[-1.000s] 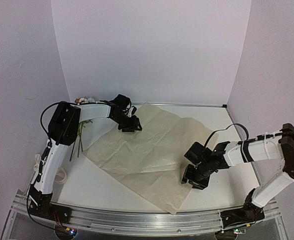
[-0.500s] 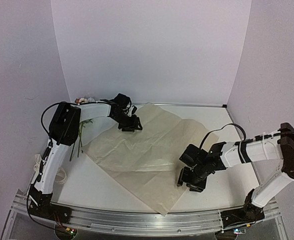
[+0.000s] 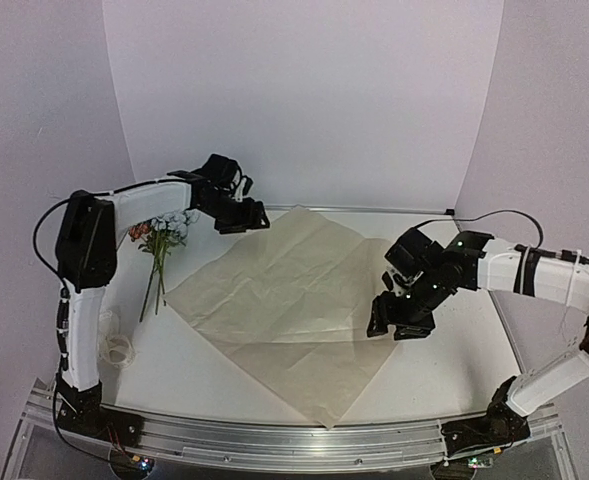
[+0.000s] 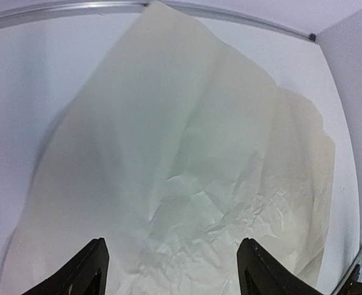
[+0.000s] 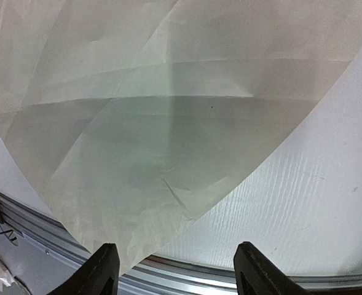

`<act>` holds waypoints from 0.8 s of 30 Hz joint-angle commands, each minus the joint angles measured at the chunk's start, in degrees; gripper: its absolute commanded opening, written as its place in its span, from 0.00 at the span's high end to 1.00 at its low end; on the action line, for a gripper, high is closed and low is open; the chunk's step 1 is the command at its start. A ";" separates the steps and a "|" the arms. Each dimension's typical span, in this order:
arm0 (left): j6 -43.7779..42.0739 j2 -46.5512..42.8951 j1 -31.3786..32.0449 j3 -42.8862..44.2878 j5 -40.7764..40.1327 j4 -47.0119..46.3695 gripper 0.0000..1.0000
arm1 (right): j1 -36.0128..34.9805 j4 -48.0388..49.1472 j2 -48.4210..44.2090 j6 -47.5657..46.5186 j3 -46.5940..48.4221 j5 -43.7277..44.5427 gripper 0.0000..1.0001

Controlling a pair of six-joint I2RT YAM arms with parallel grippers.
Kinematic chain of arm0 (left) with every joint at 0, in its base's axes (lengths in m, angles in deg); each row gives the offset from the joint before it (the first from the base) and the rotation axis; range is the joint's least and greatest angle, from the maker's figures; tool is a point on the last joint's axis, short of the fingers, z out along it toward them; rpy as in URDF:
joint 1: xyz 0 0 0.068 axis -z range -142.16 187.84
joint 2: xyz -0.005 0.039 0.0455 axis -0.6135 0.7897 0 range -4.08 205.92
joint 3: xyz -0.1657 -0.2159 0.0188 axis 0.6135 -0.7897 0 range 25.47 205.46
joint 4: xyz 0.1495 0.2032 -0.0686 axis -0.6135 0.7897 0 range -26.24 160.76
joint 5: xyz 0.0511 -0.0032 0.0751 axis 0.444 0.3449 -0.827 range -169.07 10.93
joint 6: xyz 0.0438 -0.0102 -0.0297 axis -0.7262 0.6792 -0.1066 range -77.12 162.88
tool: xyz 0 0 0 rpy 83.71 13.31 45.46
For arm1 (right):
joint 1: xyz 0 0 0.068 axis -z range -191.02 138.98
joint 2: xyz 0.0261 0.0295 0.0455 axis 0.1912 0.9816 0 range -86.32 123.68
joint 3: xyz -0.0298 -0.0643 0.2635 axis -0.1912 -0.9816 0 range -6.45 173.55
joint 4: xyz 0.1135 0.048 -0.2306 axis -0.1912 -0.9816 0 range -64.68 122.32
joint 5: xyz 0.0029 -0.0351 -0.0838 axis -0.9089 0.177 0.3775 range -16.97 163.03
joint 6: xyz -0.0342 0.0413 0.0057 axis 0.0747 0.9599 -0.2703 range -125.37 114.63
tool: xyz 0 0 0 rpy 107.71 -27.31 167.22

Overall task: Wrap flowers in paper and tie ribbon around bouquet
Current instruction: Adjust the flattened wrapping paper at the center of the board, then pick up the fake flower from the corner of the board.

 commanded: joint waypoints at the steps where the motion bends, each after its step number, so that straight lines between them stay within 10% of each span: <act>1: 3.44 -14.35 -6.07 -12.00 -11.87 -0.68 0.24 | 3.39 -2.06 5.40 -10.68 3.45 -5.66 0.47; 9: 3.97 -24.12 -19.54 -31.19 -13.26 -3.03 0.17 | 3.73 -0.05 12.48 -12.90 5.92 -5.96 0.52; 24: 1.25 -9.35 -22.84 -25.20 -15.91 -1.33 0.26 | 3.71 1.43 17.19 -13.25 6.95 -5.72 0.53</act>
